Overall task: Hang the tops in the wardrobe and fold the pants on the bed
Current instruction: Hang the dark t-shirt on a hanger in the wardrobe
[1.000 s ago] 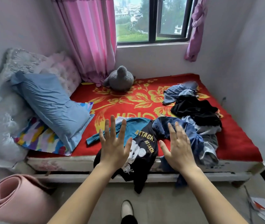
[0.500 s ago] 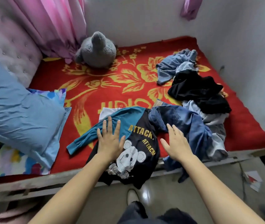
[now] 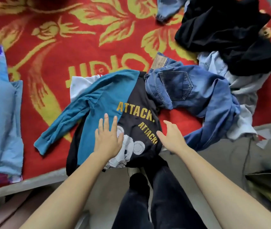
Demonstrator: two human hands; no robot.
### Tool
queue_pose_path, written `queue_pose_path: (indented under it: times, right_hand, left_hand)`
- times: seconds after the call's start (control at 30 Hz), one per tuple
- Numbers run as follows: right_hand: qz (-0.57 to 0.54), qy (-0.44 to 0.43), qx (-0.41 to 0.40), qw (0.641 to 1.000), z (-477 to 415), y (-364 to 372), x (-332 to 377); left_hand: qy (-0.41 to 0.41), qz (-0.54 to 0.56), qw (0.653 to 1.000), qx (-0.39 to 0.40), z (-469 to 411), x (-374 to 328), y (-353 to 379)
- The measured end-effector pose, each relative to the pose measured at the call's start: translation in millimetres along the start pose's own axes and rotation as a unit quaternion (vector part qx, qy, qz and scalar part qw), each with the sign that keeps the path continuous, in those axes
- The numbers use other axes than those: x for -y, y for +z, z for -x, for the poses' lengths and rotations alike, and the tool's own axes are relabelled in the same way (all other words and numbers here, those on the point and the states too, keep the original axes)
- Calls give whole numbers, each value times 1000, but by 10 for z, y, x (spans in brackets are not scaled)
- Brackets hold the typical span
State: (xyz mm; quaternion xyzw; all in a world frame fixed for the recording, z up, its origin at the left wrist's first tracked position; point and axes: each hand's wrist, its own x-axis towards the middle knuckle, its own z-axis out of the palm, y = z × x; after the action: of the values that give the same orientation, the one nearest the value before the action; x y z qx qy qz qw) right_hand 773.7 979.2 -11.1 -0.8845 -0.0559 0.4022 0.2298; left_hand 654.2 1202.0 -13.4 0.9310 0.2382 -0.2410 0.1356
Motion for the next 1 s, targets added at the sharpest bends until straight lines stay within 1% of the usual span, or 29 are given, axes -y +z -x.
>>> queue_pose_path:
  times: [0.07,0.13,0.27,0.37,0.47,0.5,0.53,0.6,0.67,0.73,0.8,0.83,0.9,0.93,1.0]
  right_hand:
    - [-29,35,2,999,-339,146,-67]
    - [-62,61,-9,996,-652,275,-112]
    - [-144,100,-70,982,-1200,506,-114]
    - [-263,152,-81,949,-1465,648,-56]
    - [-355,188,-112,909,-1540,730,-6]
    - [-368,177,-106,907,-1527,754,7]
    - [-370,149,-85,913,-1492,795,14]
    - [-323,81,-7,943,-1372,888,11]
    - [-231,27,70,970,-1237,988,-57]
    - [-114,-7,85,990,-1105,1064,-166]
    - [-65,8,65,996,-1012,1119,-245]
    - [-56,21,54,997,-983,1146,-257]
    - [-30,26,33,999,-955,1211,-244]
    - [-13,16,22,1000,-942,1242,-234]
    - [32,-22,-4,999,-898,1291,-207]
  left_hand:
    - [-10,19,999,26,-286,-56,195]
    - [-4,18,999,29,-562,-108,366]
    - [11,-3,1000,18,-1025,-154,638]
    - [3,-42,998,39,-1217,-33,812]
    - [16,-119,992,44,-1264,129,961]
    - [12,-131,990,43,-1255,163,993]
    - [-1,-136,990,47,-1231,186,1011]
    - [-26,-145,987,65,-1129,216,1035]
    - [-37,-137,986,92,-987,247,1054]
    - [-48,-97,988,113,-870,268,1061]
    - [-77,-40,991,100,-838,252,1027]
    - [-105,3,992,74,-857,228,989]
    - [-165,105,981,-13,-931,148,874]
    - [-178,150,970,-65,-981,83,809]
    - [-157,204,954,-152,-1138,-97,682]
